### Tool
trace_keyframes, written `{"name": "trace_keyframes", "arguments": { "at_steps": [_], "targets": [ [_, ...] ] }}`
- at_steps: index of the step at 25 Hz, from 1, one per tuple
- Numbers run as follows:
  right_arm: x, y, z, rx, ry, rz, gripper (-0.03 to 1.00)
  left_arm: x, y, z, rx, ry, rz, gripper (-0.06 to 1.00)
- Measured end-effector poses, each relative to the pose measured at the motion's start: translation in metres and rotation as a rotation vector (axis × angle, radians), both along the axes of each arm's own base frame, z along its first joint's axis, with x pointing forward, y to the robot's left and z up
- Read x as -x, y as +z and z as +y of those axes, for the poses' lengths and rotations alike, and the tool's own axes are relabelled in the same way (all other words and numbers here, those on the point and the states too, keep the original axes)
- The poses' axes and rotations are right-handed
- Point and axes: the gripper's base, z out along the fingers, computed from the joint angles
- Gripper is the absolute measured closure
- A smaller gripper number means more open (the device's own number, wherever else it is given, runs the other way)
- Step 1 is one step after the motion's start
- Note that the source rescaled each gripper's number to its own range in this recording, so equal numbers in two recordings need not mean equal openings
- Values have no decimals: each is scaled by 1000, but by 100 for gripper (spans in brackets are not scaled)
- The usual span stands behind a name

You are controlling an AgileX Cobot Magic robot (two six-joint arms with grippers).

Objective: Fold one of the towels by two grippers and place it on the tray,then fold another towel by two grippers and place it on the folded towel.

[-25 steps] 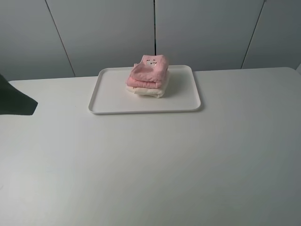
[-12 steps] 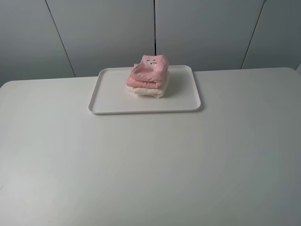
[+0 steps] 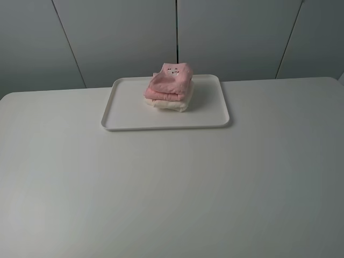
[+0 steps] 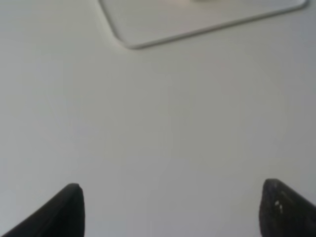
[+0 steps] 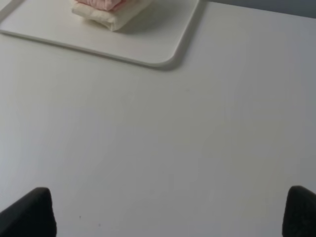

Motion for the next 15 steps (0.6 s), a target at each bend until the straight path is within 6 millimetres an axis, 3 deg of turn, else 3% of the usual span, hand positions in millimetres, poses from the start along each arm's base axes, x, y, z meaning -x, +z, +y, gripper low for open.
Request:
{"name": "trace_keyframes", "arguments": {
  "at_steps": [15],
  "targets": [
    [-9,-2,6,-69,21,-74,-3,0,-4,4,-52,12,-16,2]
  ]
}}
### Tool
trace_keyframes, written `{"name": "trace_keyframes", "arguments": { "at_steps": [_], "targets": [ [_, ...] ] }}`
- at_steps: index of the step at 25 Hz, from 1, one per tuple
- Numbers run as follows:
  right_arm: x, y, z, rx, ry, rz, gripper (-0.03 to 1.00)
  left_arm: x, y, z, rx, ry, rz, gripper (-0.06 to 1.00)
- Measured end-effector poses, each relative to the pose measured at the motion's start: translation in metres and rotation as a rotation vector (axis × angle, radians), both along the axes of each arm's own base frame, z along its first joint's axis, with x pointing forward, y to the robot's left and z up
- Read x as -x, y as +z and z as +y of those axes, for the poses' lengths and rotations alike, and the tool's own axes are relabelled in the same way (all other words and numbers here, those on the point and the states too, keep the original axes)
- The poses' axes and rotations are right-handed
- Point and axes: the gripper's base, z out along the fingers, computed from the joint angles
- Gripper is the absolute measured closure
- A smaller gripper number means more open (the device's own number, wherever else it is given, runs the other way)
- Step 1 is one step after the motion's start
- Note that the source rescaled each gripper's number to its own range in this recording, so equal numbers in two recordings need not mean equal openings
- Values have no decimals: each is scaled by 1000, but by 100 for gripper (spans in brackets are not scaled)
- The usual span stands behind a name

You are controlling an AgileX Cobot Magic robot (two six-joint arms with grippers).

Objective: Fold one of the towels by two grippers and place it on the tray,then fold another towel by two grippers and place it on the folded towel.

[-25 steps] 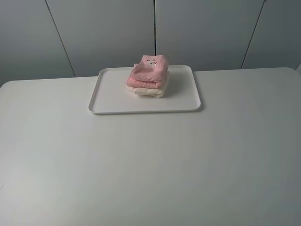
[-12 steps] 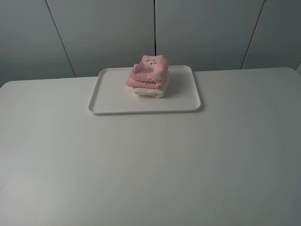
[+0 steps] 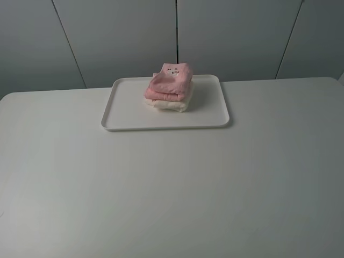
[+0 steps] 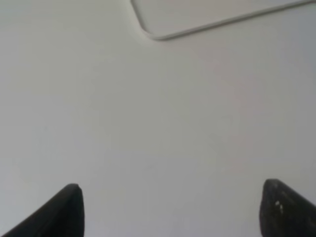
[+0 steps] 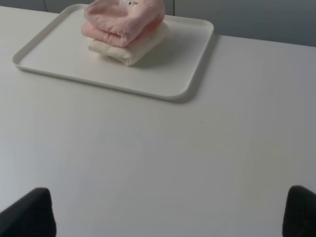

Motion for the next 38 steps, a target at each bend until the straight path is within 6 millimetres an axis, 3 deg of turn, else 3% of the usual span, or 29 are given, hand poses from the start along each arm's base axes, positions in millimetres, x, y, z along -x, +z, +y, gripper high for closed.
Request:
{"name": "trace_keyframes", "arguments": {
  "at_steps": [8,21,25,38],
  "targets": [
    [0,-1,0,-1,-1,2,-3,17,0,6,50,26,-105,2],
    [-1,-1,-2,-13,-89,8,-3,25,0,5,36,511,-154,2],
    [-2,-1,-1,-16,-191,9,-3,25,0,5,35,512,-154,2],
    [-3,-1,-1,-16,-251,10,-3,25,0,6,31,428,-153,2]
  ]
}}
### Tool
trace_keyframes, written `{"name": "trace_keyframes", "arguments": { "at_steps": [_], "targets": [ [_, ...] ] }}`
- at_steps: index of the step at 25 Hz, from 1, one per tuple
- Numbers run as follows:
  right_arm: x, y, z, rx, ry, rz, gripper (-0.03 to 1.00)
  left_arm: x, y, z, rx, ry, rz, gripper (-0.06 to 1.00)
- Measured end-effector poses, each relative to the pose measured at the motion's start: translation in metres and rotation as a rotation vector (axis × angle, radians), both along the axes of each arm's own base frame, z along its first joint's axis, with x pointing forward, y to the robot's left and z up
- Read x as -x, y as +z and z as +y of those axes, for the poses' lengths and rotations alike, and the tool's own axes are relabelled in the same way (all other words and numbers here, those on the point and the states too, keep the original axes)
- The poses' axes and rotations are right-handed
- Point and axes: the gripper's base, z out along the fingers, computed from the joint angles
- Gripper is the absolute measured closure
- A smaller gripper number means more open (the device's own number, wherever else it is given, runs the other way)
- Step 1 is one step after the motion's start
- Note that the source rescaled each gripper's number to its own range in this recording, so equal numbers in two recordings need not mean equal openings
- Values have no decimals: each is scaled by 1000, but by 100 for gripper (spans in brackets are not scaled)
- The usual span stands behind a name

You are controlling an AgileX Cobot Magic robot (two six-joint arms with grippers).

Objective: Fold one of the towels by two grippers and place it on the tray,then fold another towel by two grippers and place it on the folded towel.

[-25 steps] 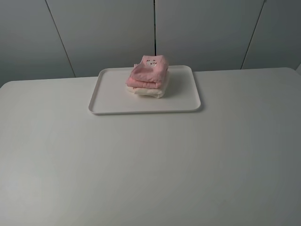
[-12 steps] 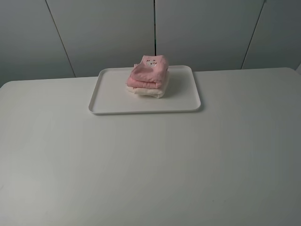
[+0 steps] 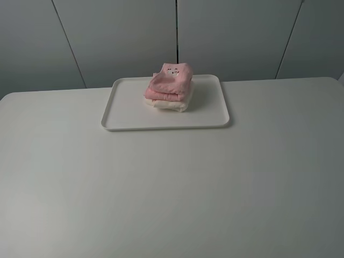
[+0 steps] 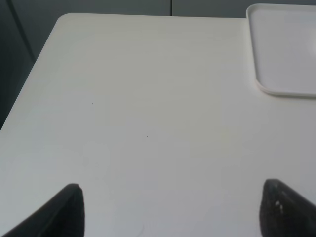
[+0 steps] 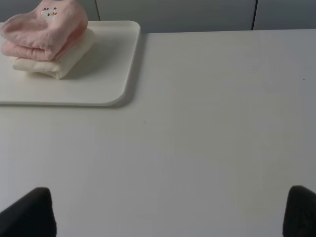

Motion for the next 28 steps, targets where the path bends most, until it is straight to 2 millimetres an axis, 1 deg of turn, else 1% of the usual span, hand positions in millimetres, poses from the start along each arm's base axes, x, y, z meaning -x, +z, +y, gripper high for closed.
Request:
{"name": "trace_keyframes", "arguments": {
  "at_steps": [28],
  "targets": [
    [0,0,0,0,0,0,-3,0,0,0,-10,-19,1,2]
  ]
}}
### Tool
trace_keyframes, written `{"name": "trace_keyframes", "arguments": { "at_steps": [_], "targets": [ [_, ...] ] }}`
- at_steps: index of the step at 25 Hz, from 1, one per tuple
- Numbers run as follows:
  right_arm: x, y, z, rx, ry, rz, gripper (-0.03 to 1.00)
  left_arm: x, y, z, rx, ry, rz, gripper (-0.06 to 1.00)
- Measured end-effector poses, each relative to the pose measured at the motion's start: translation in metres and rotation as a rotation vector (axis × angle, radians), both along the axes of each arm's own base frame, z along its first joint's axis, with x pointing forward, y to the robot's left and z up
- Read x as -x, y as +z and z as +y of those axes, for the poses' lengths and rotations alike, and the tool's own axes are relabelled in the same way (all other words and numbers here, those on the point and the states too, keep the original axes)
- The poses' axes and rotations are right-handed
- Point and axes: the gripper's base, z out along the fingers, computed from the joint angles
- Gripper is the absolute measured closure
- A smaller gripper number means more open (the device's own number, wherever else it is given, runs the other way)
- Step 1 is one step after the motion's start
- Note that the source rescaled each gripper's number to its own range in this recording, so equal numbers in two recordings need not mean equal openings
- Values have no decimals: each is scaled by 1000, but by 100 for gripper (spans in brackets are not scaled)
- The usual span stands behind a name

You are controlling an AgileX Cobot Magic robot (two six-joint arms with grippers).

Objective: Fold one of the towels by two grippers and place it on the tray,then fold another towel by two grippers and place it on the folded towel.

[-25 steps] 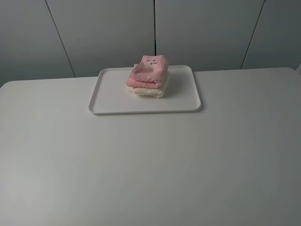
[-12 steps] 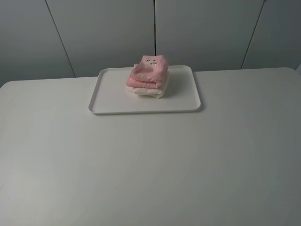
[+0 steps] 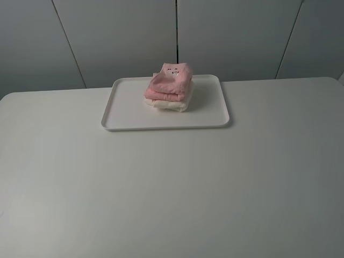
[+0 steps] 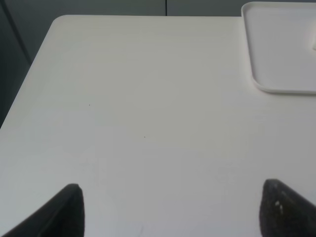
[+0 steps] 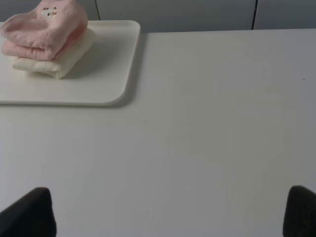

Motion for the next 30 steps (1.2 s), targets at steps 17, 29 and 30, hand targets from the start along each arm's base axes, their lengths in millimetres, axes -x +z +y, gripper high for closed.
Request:
{"name": "trace_keyframes", "arguments": {
  "at_steps": [17,29,30],
  "targets": [
    [0,0,0,0,0,0,-3,0,0,0,-9,-5,1,2],
    [0,0,0,0,0,0,-3,0,0,0,-11,-6,1,2],
    [0,0,0,0,0,0,-3,0,0,0,-11,-6,1,2]
  ]
}}
